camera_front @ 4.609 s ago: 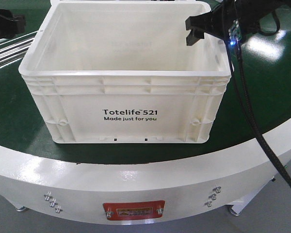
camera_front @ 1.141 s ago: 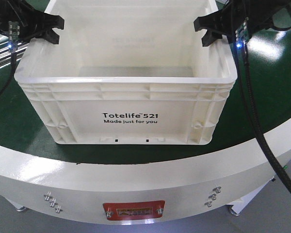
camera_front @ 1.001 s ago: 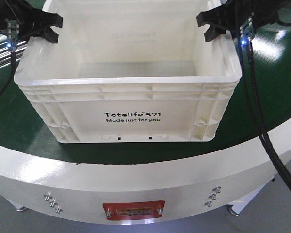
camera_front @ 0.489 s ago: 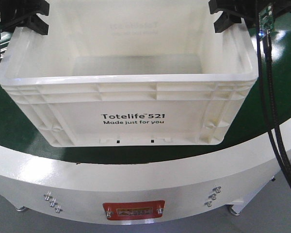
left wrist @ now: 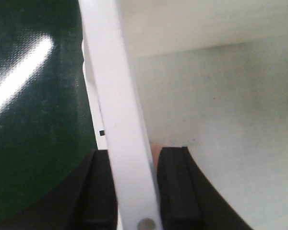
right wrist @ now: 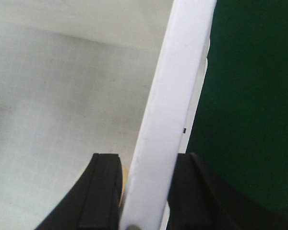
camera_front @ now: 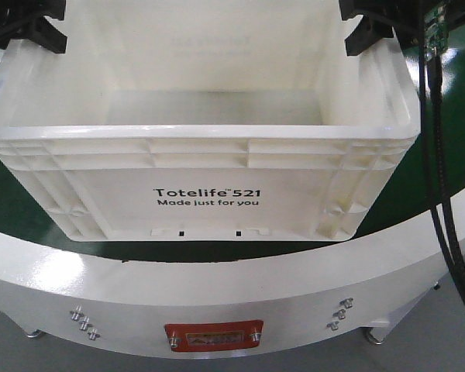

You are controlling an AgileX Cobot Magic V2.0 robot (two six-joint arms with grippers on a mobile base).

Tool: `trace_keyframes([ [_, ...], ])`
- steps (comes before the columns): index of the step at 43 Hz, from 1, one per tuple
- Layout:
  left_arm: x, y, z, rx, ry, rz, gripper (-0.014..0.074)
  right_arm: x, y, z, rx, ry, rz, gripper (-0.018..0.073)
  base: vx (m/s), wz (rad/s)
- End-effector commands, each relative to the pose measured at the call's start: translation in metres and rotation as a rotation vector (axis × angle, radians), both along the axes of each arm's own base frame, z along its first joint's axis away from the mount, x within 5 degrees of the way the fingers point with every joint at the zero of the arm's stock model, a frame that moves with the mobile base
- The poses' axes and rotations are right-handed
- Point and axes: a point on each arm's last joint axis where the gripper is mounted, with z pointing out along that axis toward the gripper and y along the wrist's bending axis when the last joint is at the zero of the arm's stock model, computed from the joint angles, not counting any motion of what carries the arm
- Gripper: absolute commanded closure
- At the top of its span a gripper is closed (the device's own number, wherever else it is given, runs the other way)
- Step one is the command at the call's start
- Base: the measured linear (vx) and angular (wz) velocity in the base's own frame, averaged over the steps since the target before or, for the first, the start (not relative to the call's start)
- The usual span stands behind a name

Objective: Place moving items into box and shelve
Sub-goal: 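Lift the tote off the conveyor with both grippers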

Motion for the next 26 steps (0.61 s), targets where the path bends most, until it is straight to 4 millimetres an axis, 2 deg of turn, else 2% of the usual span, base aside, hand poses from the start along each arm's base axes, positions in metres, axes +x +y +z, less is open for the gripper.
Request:
trace_keyframes([
  [1, -0.0154, -0.0051, 0.0399, -0.091, -0.185, -0.015, 0.0603, -0.0172, 0.0028, 0.04, 0.103, -0.171, 0.026, 0.0564, 0.0, 0.0],
  [20, -0.0149, -0.0056, 0.0394, -0.096, -0.182, -0.017, 0.0603, -0.0178, 0.0038, 0.0396, 0.113, -0.163, 0.03, 0.0564, 0.0, 0.0],
  [26, -0.0154, -0.0076, 0.0401, -0.123, -0.177, -0.022, 0.0603, -0.0191, 0.0077, 0.041, 0.164, -0.152, 0.042, 0.0564, 0.0, 0.0],
])
